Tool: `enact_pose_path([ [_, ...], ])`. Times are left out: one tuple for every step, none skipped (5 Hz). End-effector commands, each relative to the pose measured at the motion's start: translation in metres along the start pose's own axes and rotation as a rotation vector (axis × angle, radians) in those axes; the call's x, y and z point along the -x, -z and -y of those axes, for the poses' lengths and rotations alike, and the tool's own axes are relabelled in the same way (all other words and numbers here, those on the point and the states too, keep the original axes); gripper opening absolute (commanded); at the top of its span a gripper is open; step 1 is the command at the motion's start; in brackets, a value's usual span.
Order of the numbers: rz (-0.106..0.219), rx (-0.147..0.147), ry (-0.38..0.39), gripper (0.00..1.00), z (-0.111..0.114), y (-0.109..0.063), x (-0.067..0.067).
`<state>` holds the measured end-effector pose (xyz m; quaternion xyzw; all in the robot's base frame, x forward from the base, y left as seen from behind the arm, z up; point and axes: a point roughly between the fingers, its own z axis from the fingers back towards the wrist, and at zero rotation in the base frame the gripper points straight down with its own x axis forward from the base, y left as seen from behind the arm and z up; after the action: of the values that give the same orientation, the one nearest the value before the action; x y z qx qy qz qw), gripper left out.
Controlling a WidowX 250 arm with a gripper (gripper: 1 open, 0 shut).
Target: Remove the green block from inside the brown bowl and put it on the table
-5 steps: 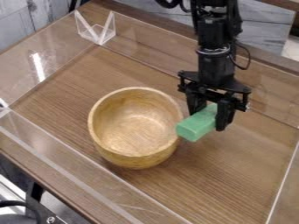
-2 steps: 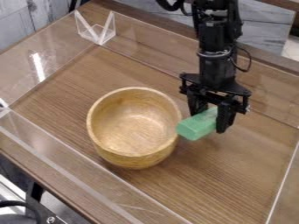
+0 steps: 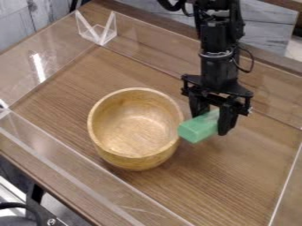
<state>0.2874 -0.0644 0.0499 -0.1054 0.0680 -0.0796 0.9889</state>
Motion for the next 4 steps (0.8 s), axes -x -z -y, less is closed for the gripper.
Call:
enact_pose_path([
  [0.058,0.004,0.013,0.00,0.0015,-0.0186,-0.0062],
  [0.055,0.009,0.016,0.00,0.0020,-0.0188,-0.0053],
  [0.053,0.015,0.020,0.00,0.0025,-0.0188,-0.0044],
  [0.050,0.020,0.024,0.00,0.0030,-0.0184,-0.0036],
])
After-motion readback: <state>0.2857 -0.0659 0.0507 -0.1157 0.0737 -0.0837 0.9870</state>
